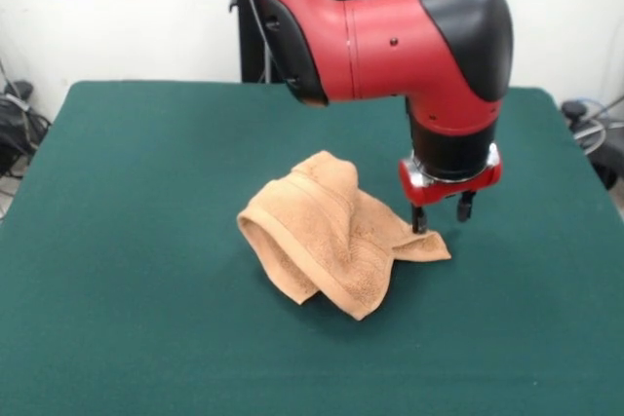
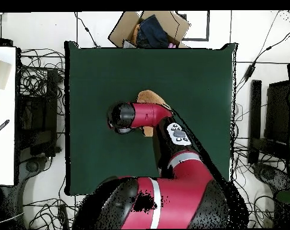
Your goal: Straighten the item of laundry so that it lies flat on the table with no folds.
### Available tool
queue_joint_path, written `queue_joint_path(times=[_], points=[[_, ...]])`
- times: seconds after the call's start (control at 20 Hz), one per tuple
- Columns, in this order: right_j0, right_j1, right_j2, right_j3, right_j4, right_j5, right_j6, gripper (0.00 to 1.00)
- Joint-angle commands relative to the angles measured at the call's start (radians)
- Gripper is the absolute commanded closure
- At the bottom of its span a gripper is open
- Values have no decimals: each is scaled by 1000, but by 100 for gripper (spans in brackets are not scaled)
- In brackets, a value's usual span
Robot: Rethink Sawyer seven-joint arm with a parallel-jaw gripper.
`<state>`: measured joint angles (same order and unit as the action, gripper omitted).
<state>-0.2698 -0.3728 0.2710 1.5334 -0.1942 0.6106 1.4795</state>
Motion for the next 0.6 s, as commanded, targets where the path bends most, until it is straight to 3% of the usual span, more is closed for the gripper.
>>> queue_joint_path(times=[0.05,0.6], points=[[29,3,-15,-12,-100,-99,51,0],[21,8,-1,-47,-154,-147,38,0]])
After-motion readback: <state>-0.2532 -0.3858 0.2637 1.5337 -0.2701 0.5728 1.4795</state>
